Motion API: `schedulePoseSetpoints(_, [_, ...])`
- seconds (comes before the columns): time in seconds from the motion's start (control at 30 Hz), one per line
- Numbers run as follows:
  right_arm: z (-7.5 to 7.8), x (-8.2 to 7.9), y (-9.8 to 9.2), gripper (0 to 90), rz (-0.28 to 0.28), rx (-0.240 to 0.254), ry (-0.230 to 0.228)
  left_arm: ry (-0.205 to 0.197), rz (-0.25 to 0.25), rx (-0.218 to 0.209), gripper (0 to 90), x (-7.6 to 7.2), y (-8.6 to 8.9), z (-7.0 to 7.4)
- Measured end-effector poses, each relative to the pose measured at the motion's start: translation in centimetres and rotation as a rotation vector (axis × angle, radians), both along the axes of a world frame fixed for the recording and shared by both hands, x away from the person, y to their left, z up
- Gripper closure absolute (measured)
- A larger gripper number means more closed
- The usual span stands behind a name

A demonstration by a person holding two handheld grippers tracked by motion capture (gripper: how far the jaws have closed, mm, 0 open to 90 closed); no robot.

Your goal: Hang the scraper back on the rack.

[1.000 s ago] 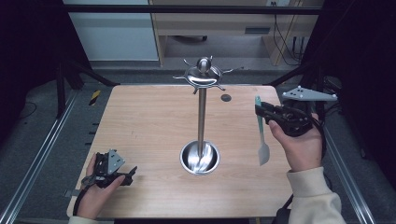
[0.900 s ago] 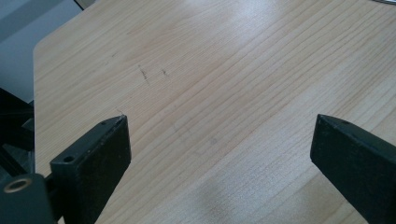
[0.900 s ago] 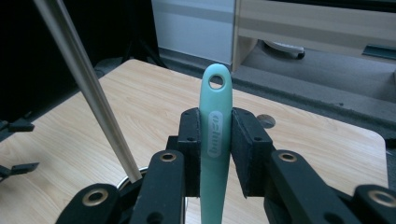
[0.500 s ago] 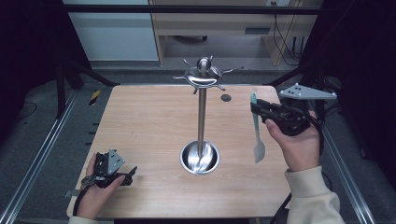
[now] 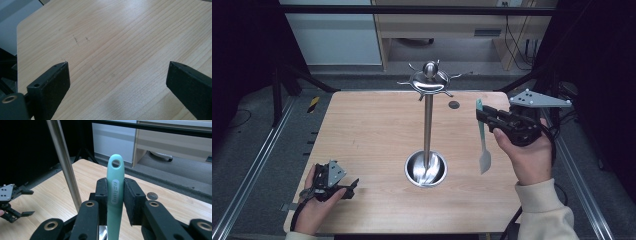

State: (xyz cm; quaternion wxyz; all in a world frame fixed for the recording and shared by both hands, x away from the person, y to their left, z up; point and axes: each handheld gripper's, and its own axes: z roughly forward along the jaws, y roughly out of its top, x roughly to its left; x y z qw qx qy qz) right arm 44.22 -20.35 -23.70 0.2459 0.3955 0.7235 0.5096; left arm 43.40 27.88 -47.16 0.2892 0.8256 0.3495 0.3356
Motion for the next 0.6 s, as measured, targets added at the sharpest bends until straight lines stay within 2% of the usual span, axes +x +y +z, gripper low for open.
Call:
schedulePoseSetpoints(0.27, [0.4, -0.2, 0.4, 74.3, 0.021, 0.015, -0.017, 0.001, -0.001, 0.004, 4.9, 0.0, -0.1, 0.0])
schedulePoseSetpoints(0.6, [1.4, -1.0, 1.7, 74.2, 0.079, 0.026, -0.057, 0.001, -0.004, 0.006, 4.9, 0.0, -0.1, -0.1])
